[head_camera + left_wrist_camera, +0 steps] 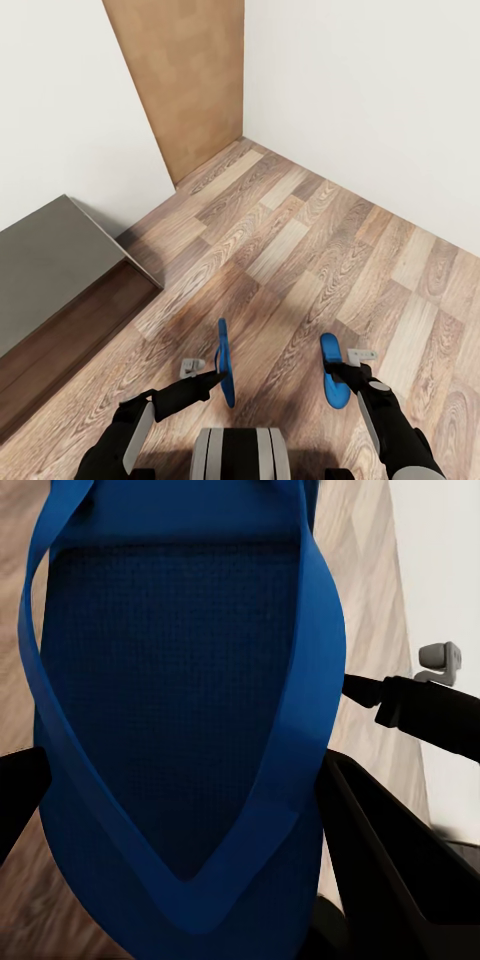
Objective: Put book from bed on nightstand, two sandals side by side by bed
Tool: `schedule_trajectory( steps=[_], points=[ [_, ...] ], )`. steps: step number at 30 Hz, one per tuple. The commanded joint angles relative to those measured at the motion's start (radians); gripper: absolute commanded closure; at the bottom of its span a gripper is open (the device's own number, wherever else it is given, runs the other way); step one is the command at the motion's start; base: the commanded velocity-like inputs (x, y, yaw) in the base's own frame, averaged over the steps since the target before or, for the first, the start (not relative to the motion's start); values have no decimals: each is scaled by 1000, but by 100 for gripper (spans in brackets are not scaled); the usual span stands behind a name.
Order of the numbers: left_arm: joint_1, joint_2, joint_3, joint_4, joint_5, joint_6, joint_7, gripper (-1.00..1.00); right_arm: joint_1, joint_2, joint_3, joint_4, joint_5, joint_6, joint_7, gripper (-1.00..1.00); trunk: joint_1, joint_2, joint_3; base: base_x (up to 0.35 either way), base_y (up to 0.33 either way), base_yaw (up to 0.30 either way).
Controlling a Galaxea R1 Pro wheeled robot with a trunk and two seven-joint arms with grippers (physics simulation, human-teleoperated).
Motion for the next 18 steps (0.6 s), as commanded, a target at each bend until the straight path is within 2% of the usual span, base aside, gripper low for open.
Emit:
schedule_trajectory(
  steps=[1,18],
  points=[
    [0,-1,3,0,4,8,-5,100,0,1,-3,-2,11,5,9,-100,0,0,-5,0,0,0],
    [0,0,4,0,5,8,-5,100,0,-2,-4,-3,9,6,9,-100,8,-4,-70,0,0,0]
  ],
)
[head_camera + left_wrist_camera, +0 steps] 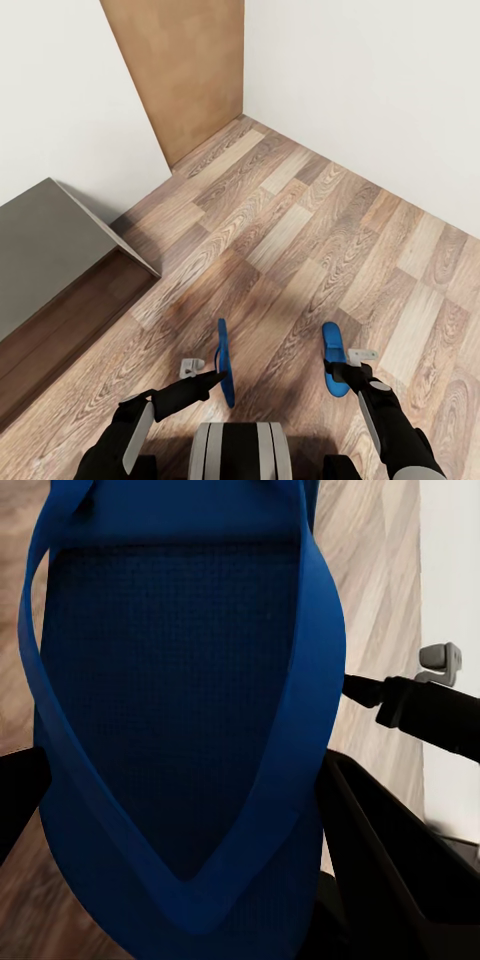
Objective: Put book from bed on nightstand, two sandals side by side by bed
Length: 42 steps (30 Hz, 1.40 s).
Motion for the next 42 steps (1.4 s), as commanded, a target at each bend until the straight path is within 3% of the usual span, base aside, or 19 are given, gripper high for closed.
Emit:
schedule_trajectory(
  steps=[1,6,8,9,13,17,20,31,42],
  points=[
    [0,0,3,0,5,8,-5,100,0,0,-3,-2,9,5,9,-100,0,0,-1,0,0,0],
    [0,3,8,-1,10,10,-14,100,0,0,-3,-2,8,5,9,-100,0,0,-1,0,0,0],
    [0,18,11,-3,17,13,-56,100,0,0,-3,-2,7,5,9,-100,0,0,-1,0,0,0],
    [0,35,13,-4,25,14,-107,100,0,0,-3,-2,7,5,9,-100,0,0,-1,0,0,0],
    [0,56,25,-45,58,29,-188,100,0,0,-3,-2,7,5,9,-100,0,0,-1,0,0,0],
    [0,58,29,-166,80,143,-202,100,0,0,-3,-2,10,5,9,-100,0,0,-1,0,0,0],
    [0,55,26,-206,83,184,-205,100,0,0,-3,-2,10,5,9,-100,0,0,-4,0,0,0],
    [0,52,22,-219,84,197,-208,100,0,0,-3,-2,10,5,9,-100,5,-3,-47,0,0,0],
    [0,52,23,-219,84,197,-207,100,0,1,-3,-2,10,5,9,-100,5,-3,-47,65,0,0]
  ],
)
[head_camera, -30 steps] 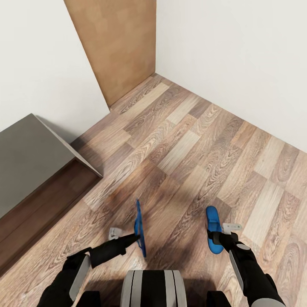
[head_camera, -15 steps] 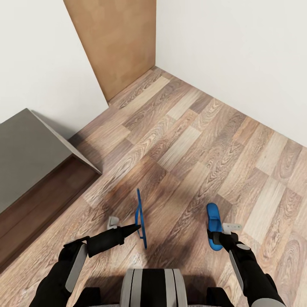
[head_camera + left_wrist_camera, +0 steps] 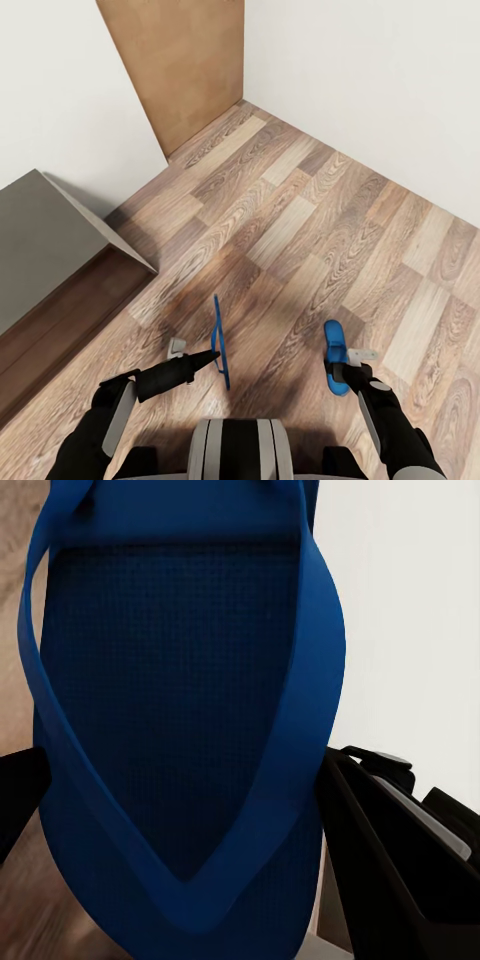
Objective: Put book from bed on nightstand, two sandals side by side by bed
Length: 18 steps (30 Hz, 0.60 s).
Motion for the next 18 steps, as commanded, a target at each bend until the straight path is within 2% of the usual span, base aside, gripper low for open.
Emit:
schedule_trajectory(
  steps=[1,7,12,18],
  points=[
    [0,-1,2,0,1,7,-4,100,0,0,-3,-2,11,5,9,-100,0,0,-1,121,0,0],
    [0,-1,3,0,1,6,-4,100,0,0,-3,-3,11,5,9,-100,0,0,-1,43,0,0],
    [0,-1,3,0,1,6,-4,100,0,0,-3,-3,11,5,9,-100,0,0,-1,178,0,0],
    [0,-1,2,0,1,6,-4,100,0,1,-3,-3,11,5,9,-100,0,0,-1,38,0,0]
  ],
)
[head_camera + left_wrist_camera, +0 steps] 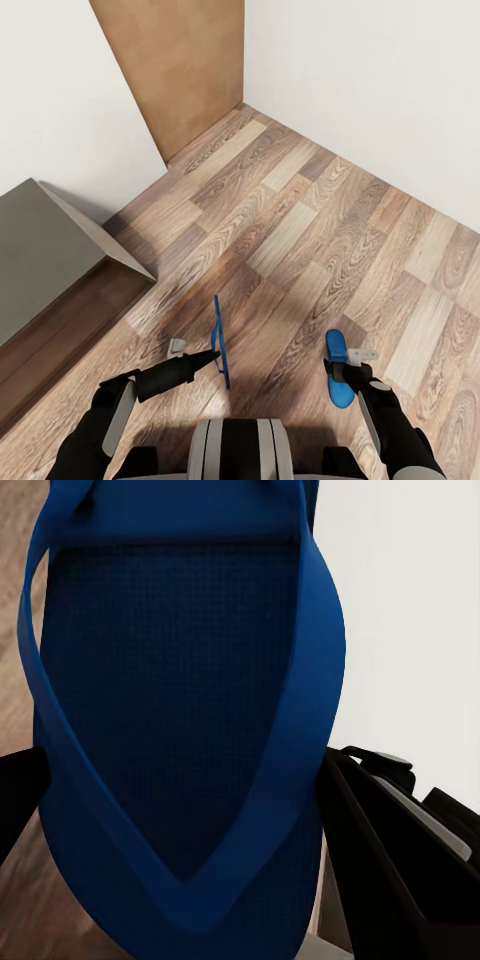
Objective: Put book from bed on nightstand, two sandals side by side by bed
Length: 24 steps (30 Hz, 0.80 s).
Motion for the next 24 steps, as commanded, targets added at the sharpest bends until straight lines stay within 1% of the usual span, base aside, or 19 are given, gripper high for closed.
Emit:
schedule_trajectory(
  steps=[1,5,12,19,24],
  points=[
    [0,0,2,0,1,7,-4,100,0,1,-3,-2,11,5,9,-100,0,0,0,7,0,0],
    [0,-1,1,0,1,8,-4,100,0,1,-3,-2,11,5,9,-100,0,0,0,2,0,0],
    [0,0,1,0,1,8,-4,100,0,0,-3,-3,11,5,9,-100,3,-2,-28,0,0,0],
    [0,-1,1,0,1,8,-4,100,0,0,-3,-7,11,5,9,-100,3,-2,-28,0,0,0],
    [0,-1,1,0,1,8,-4,100,0,0,-3,-8,11,5,9,-100,5,-3,-47,0,0,0]
  ],
)
